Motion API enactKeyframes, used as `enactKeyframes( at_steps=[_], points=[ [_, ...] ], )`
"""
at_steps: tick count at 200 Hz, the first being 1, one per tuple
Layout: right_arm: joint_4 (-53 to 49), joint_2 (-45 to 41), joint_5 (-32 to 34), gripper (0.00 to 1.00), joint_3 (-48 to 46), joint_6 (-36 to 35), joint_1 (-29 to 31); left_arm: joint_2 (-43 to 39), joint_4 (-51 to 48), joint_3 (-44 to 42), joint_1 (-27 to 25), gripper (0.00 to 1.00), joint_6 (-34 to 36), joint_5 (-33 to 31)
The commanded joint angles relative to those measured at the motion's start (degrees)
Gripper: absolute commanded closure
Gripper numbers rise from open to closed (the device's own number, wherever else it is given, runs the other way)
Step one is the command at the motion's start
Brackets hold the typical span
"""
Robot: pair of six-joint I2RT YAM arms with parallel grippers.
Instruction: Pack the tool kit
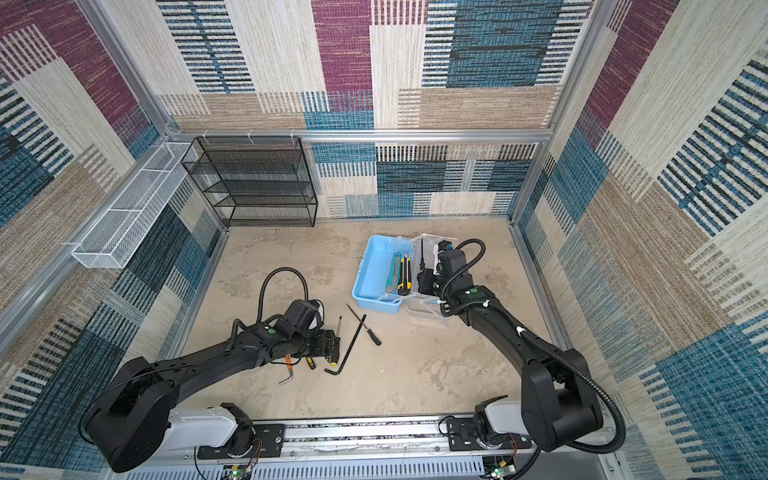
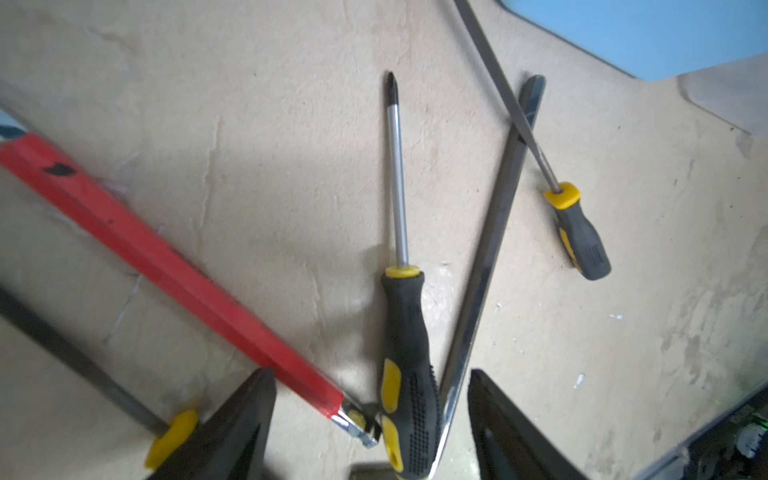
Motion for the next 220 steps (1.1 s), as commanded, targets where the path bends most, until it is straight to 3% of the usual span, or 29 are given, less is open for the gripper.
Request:
enactKeyframes(
  at_steps=[1, 189, 220],
  points=[
    [1.3, 0.1, -0.3, 0.7, 0.1, 0.9, 0.0, -0.7, -1.4, 0.7, -0.1, 0.23, 1.3, -1.9],
    [1.7, -3.1, 1.2, 0.59, -1.9, -0.6, 0.0, 4.6, -3.1, 4.6, -3.2, 0.33, 2.7, -2.9],
    [3.5, -7.0, 3.4, 0.44, -3.5, -0.9, 0.0, 5.9, -4.5, 5.4, -3.5, 0.37, 3.0, -3.6]
  ],
)
